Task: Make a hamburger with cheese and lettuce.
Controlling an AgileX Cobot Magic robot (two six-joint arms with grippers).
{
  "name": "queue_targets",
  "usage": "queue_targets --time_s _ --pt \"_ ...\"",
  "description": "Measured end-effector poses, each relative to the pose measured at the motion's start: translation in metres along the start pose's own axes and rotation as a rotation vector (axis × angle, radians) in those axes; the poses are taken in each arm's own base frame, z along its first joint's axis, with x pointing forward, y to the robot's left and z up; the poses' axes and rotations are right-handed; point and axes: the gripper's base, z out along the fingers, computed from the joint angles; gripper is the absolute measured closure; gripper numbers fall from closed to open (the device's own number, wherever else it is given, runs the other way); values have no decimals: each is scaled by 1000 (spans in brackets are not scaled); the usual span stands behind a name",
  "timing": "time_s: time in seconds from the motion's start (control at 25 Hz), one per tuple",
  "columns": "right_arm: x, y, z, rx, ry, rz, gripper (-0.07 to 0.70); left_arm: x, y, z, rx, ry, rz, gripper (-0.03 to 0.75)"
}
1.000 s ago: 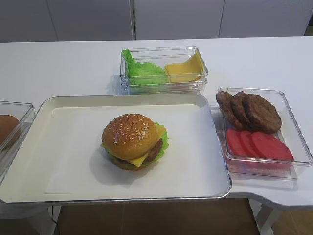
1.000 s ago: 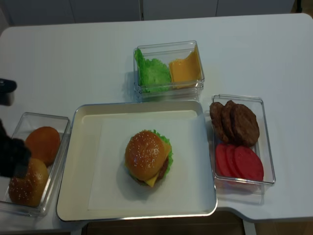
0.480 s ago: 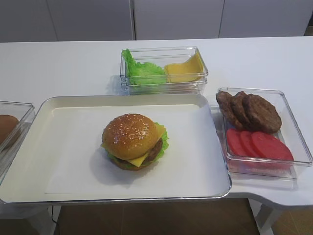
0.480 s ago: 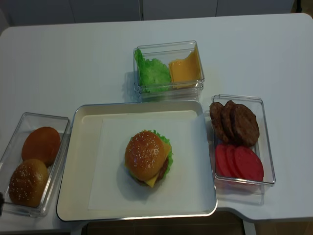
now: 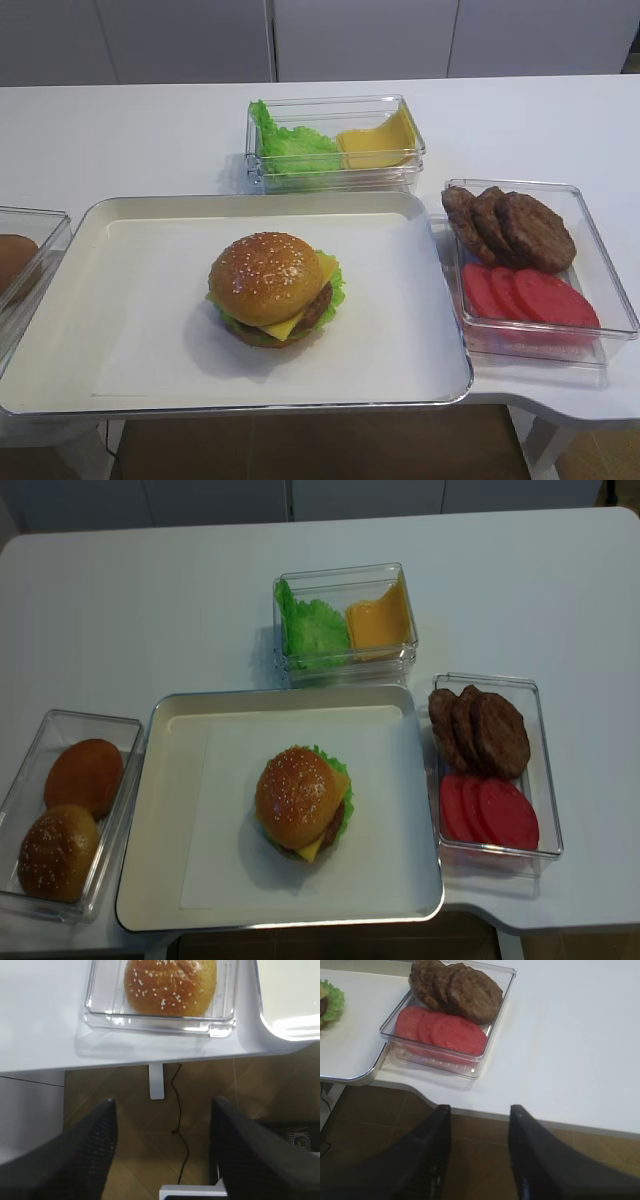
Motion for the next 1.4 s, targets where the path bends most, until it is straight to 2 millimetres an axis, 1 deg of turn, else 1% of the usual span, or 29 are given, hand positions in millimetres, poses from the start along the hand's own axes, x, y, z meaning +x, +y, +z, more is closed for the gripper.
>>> queue_targets --time_s 0.16,0.4,0.84,1.2,1.4 --pt "0 0 0 0 0 0 342 13 -1 1 -2 -28 -10 282" --pt "0 0 0 0 0 0 342 25 -2 0 -3 -70 -18 282" --pt "0 0 0 0 0 0 342 37 -4 -9 14 -161 -36 284" --pt "0 0 0 0 0 0 342 38 -4 -10 29 -178 -22 286" --pt "0 0 0 0 0 0 342 47 -4 -15 30 -243 -36 288"
